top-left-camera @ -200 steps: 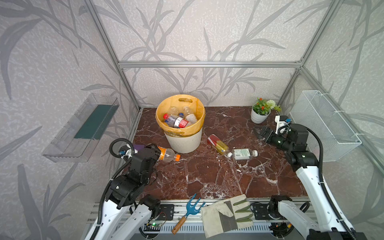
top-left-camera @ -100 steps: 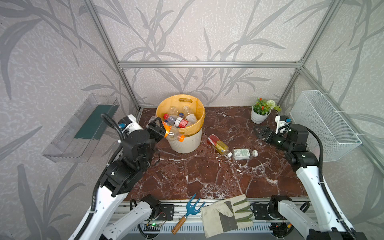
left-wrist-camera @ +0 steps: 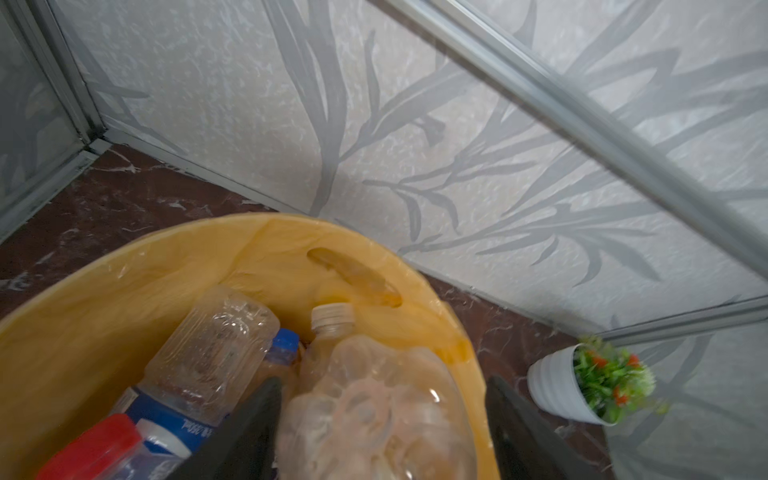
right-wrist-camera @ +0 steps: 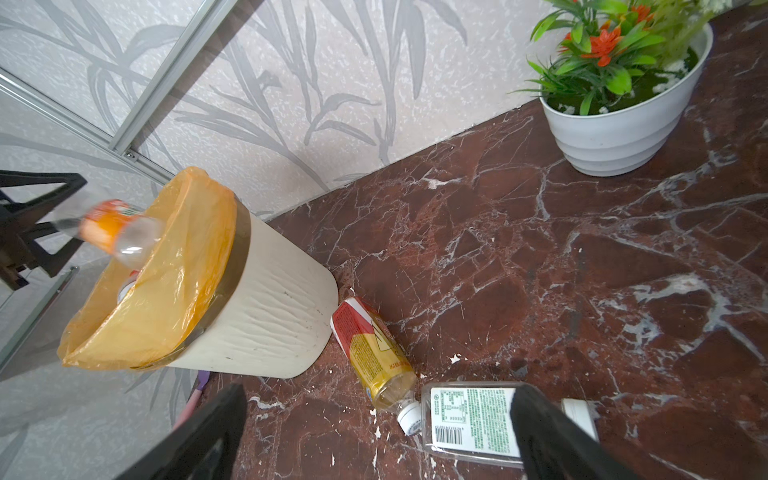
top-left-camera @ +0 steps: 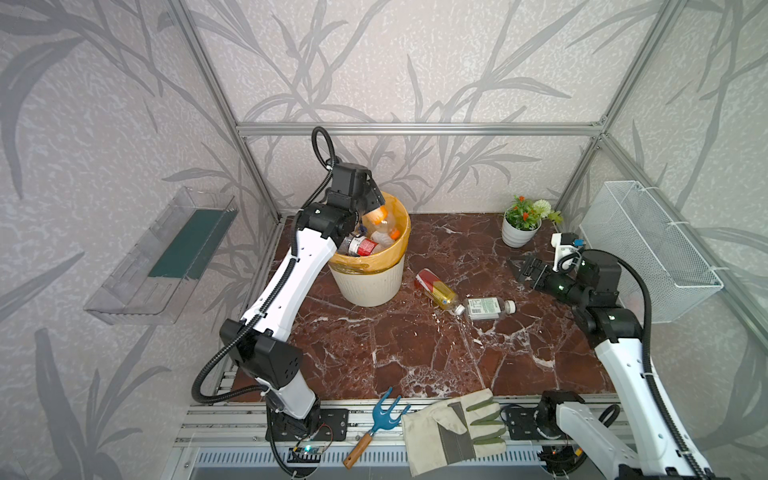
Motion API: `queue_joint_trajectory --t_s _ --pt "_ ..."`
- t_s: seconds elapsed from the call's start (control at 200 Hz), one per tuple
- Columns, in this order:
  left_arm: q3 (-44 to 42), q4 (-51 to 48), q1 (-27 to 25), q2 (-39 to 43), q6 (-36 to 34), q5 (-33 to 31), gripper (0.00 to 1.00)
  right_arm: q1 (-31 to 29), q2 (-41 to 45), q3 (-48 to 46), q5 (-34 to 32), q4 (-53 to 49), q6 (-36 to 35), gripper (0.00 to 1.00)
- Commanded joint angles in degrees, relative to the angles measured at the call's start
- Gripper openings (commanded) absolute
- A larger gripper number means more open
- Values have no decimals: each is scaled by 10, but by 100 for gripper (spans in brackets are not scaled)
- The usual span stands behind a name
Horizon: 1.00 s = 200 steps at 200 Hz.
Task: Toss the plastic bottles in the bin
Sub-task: 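Open the left gripper to drop the orange-labelled bottle into the bin, then grasp the white-capped bottle with the right gripper while the left gripper draws back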
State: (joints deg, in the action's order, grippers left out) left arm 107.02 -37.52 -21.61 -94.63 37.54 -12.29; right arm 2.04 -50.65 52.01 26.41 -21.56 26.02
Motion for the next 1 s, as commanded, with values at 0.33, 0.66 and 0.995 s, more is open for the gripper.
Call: queue_joint_trajectory --t_s 0.33,0.66,0.995 --pt "-45 22 -25 136 -81 -58 99 16 6 13 -5 -24 -27 99" --pt "-185 135 -122 255 -173 -51 100 34 -30 -46 -34 -20 11 99" --pt "-267 165 -204 287 -264 -33 99 38 -63 -149 -27 65 198 99"
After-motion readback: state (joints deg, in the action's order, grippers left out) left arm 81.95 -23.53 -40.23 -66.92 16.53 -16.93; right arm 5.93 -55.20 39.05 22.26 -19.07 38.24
